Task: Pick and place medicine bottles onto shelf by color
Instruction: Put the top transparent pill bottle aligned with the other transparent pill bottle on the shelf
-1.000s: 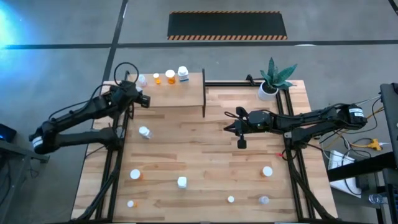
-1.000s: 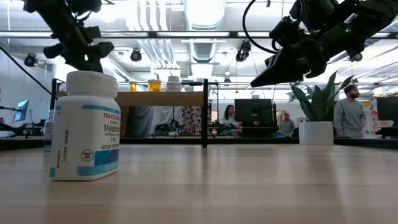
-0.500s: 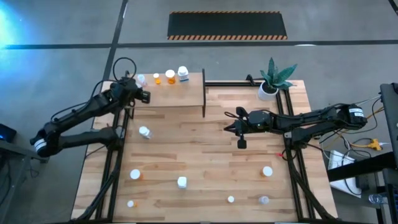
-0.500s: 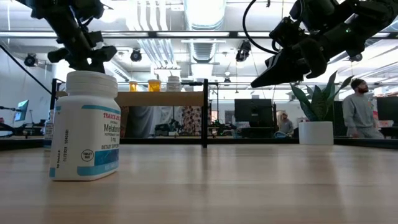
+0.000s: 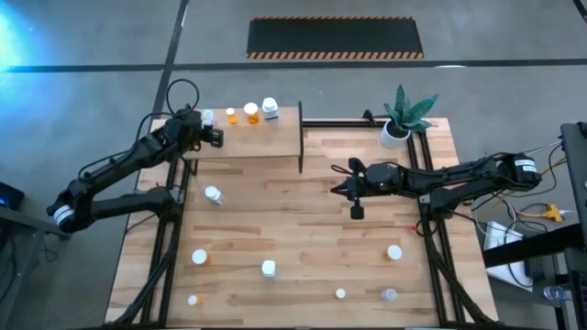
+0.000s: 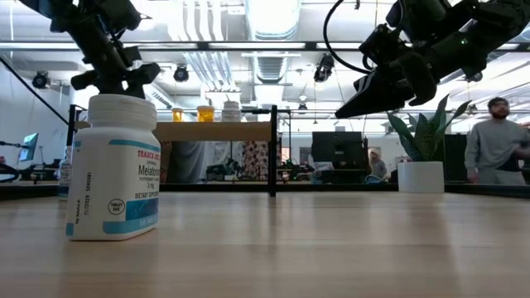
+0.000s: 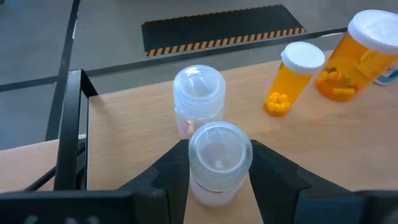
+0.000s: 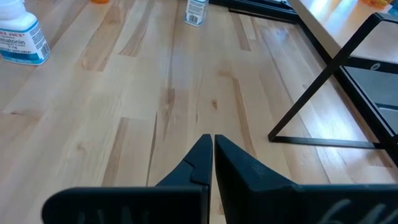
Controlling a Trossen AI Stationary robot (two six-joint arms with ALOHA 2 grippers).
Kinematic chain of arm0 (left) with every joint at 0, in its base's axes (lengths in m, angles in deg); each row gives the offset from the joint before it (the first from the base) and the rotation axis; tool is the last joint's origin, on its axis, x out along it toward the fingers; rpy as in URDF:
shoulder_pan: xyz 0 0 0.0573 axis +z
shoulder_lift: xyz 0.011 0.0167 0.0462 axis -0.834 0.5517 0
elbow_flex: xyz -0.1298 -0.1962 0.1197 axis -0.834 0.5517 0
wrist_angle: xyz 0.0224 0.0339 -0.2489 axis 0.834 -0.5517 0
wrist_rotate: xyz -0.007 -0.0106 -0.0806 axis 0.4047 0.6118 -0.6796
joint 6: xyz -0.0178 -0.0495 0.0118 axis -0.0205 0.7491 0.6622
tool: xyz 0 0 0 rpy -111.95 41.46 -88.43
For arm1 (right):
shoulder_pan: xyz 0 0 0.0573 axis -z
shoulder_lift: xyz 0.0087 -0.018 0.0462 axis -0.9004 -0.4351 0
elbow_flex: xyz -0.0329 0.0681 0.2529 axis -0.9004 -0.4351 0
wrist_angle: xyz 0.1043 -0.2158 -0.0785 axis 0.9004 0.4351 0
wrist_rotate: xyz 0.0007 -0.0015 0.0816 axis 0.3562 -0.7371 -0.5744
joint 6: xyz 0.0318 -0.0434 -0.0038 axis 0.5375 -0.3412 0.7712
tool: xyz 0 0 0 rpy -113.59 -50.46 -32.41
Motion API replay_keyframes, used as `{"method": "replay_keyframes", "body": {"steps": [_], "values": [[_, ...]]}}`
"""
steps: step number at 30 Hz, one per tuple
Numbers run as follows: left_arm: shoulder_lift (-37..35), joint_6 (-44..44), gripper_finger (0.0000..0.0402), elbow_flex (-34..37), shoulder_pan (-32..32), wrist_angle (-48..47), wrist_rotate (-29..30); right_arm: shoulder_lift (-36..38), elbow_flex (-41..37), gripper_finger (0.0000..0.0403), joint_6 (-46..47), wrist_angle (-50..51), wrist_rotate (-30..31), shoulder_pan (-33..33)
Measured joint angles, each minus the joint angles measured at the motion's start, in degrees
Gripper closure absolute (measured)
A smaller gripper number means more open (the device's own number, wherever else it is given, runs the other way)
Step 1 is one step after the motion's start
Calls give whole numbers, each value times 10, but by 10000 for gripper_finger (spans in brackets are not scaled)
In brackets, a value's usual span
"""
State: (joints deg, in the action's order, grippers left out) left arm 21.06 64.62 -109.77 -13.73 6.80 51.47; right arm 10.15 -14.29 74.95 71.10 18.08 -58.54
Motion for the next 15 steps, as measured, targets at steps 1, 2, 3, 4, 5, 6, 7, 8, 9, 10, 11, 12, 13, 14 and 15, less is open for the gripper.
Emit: {"method": "replay_keyframes", "body": {"steps": [1,2,3,4,5,6,7,8,9,10,11,12,13,14,15], "values": [[-1,0,273,0,0,-1,-1,0,0,394,0,0,0,0],[-3,0,269,0,0,-2,-2,0,0,394,0,0,0,0],[-5,0,264,0,0,-4,-2,0,0,394,-1,0,0,0],[-6,0,257,0,0,-5,-3,0,0,394,-1,0,0,0],[-7,0,251,0,0,-6,-5,0,0,394,-2,0,0,0],[-9,0,244,0,0,-10,-9,0,0,394,-2,0,0,0],[-9,0,237,0,0,-12,-11,0,0,394,-2,0,0,0],[-10,0,231,0,0,-11,-13,0,0,394,-2,0,0,0],[-12,0,226,0,0,-10,-15,0,0,394,-2,0,0,0],[-13,-1,222,0,0,-10,-16,0,0,394,-2,0,0,0],[-13,-6,218,0,0,-10,-18,0,0,394,-2,0,0,0],[-13,-9,215,0,0,-10,-19,0,0,394,-2,0,0,0],[-13,-9,212,0,0,-10,-19,0,0,394,-3,0,0,0],[-13,-9,210,0,0,-9,-19,0,0,394,-3,0,0,0],[-13,-12,209,-1,0,-10,-19,0,0,394,-3,0,0,0]]}}
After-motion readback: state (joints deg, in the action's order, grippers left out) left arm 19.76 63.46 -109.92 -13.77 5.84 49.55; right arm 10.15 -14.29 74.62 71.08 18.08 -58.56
